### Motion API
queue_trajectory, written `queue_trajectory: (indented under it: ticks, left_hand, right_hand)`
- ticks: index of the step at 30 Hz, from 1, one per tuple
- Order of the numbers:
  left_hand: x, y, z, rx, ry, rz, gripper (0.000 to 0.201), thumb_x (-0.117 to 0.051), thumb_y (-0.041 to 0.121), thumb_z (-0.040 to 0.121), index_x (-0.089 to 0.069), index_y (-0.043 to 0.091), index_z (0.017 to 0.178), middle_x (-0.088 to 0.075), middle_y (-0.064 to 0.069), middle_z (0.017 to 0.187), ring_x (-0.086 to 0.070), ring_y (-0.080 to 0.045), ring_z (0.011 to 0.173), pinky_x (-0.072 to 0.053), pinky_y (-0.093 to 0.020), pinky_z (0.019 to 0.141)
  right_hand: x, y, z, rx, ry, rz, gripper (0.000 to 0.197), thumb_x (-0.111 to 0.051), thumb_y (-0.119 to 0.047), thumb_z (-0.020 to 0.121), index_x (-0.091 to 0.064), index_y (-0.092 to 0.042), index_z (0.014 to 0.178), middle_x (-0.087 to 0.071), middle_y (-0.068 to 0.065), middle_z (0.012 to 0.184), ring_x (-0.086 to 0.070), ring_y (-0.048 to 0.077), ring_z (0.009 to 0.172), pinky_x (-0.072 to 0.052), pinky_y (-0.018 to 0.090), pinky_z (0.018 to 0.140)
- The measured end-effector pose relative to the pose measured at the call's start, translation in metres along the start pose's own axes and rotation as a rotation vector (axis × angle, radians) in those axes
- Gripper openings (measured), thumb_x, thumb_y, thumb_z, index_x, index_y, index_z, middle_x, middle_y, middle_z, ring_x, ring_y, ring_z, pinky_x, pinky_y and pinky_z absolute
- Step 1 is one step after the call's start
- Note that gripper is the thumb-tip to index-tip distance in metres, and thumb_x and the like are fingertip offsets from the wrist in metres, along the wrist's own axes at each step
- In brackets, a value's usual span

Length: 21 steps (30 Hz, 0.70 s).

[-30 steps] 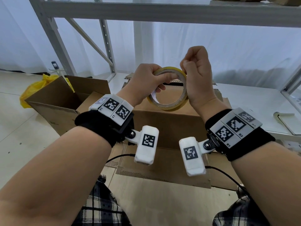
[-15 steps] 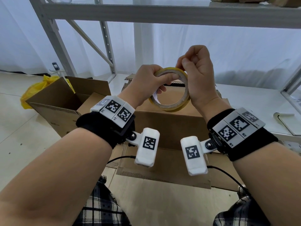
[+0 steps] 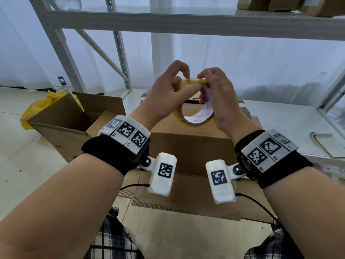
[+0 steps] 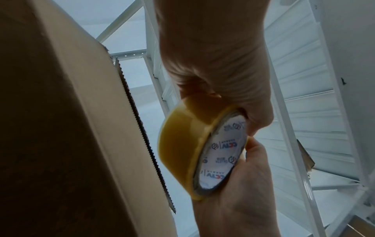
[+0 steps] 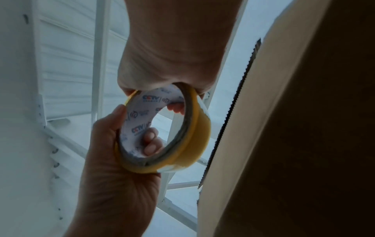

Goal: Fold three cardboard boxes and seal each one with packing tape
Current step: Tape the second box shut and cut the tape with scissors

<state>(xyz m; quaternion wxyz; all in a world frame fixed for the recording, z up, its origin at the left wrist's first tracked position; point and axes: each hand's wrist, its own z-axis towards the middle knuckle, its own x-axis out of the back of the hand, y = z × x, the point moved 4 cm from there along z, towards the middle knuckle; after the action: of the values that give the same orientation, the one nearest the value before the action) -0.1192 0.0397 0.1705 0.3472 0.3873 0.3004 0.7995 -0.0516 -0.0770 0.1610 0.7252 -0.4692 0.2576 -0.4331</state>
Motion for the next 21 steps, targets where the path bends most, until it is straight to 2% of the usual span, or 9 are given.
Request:
queue_trajectory:
  ticks: [2, 5, 6, 8, 10, 12, 14, 18, 21]
  left_hand:
    - [0.000, 0.000, -0.002, -0.020, 0.032, -0.013, 0.026, -0.066, 0.027, 0.088, -0.044, 0.019, 0.100, -0.050, 0.009, 0.055, -0.043, -0.006, 0.051, -0.043, -0.021, 0.053]
    - [-0.001, 0.000, -0.003, -0.045, 0.048, -0.004, 0.027, -0.067, 0.029, 0.087, -0.045, 0.018, 0.095, -0.050, 0.000, 0.063, -0.045, -0.020, 0.056, -0.044, -0.025, 0.054]
    - [-0.002, 0.000, -0.004, -0.051, 0.056, -0.001, 0.026, -0.067, 0.029, 0.086, -0.044, 0.018, 0.089, -0.047, -0.001, 0.064, -0.043, -0.019, 0.056, -0.042, -0.022, 0.055]
    - [-0.003, 0.003, -0.006, -0.070, 0.078, 0.009, 0.030, -0.068, 0.030, 0.085, -0.039, 0.023, 0.079, -0.040, 0.005, 0.063, -0.039, -0.007, 0.055, -0.037, -0.017, 0.055]
    - [-0.002, 0.004, -0.004, -0.081, 0.082, 0.049, 0.031, -0.070, 0.031, 0.084, -0.039, 0.025, 0.087, -0.045, 0.010, 0.068, -0.047, -0.003, 0.057, -0.040, -0.013, 0.056]
    - [0.002, 0.004, -0.003, -0.077, 0.078, 0.120, 0.040, -0.072, 0.032, 0.083, -0.042, 0.023, 0.109, -0.053, 0.013, 0.083, -0.057, 0.001, 0.069, -0.046, -0.010, 0.062]
    - [0.007, 0.005, -0.002, -0.085, 0.035, 0.193, 0.051, -0.073, 0.033, 0.082, -0.048, 0.017, 0.123, -0.056, 0.013, 0.099, -0.057, -0.002, 0.084, -0.046, -0.005, 0.070]
    - [0.003, 0.013, 0.003, -0.167, -0.155, 0.435, 0.061, -0.071, 0.037, 0.082, -0.048, 0.015, 0.134, -0.057, 0.000, 0.126, -0.046, -0.004, 0.100, -0.036, 0.002, 0.075]
    - [-0.002, 0.017, 0.007, -0.227, -0.290, 0.527, 0.060, -0.070, 0.036, 0.083, -0.048, 0.014, 0.135, -0.058, -0.004, 0.125, -0.043, -0.005, 0.098, -0.030, -0.001, 0.073]
  right_hand:
    - [-0.001, 0.000, -0.001, 0.012, 0.015, 0.017, 0.017, -0.041, -0.030, 0.092, -0.053, -0.019, 0.086, -0.051, -0.005, 0.075, -0.047, 0.009, 0.066, -0.042, 0.020, 0.059]
    - [0.000, 0.000, -0.002, 0.031, 0.018, 0.023, 0.017, -0.041, -0.025, 0.097, -0.053, -0.019, 0.087, -0.053, -0.005, 0.077, -0.049, 0.007, 0.066, -0.044, 0.017, 0.060]
    - [0.000, 0.000, -0.003, 0.033, 0.025, 0.015, 0.018, -0.040, -0.021, 0.099, -0.053, -0.020, 0.087, -0.054, -0.006, 0.078, -0.051, 0.007, 0.068, -0.044, 0.016, 0.062]
    - [0.002, -0.001, -0.003, 0.038, 0.040, 0.006, 0.020, -0.042, -0.015, 0.100, -0.056, -0.021, 0.087, -0.057, -0.007, 0.081, -0.055, 0.006, 0.074, -0.046, 0.015, 0.067]
    - [0.004, -0.005, -0.001, 0.042, 0.022, -0.007, 0.019, -0.044, -0.013, 0.098, -0.061, -0.019, 0.092, -0.061, -0.006, 0.087, -0.059, 0.006, 0.081, -0.048, 0.015, 0.070]
    - [0.008, -0.010, 0.002, 0.007, -0.053, -0.077, 0.017, -0.050, -0.017, 0.096, -0.065, -0.019, 0.103, -0.066, -0.007, 0.093, -0.065, 0.007, 0.084, -0.052, 0.017, 0.071]
    - [0.012, -0.014, 0.006, -0.069, -0.165, -0.183, 0.018, -0.056, -0.022, 0.093, -0.066, -0.024, 0.108, -0.068, -0.004, 0.097, -0.069, 0.010, 0.088, -0.057, 0.025, 0.076]
    - [0.017, -0.017, 0.009, -0.192, -0.326, -0.360, 0.017, -0.059, -0.018, 0.087, -0.065, -0.015, 0.102, -0.068, 0.004, 0.093, -0.070, 0.018, 0.089, -0.059, 0.041, 0.082]
    - [0.018, -0.020, 0.008, -0.209, -0.413, -0.417, 0.020, -0.056, -0.006, 0.082, -0.066, -0.008, 0.100, -0.067, 0.009, 0.092, -0.067, 0.021, 0.088, -0.059, 0.043, 0.081]
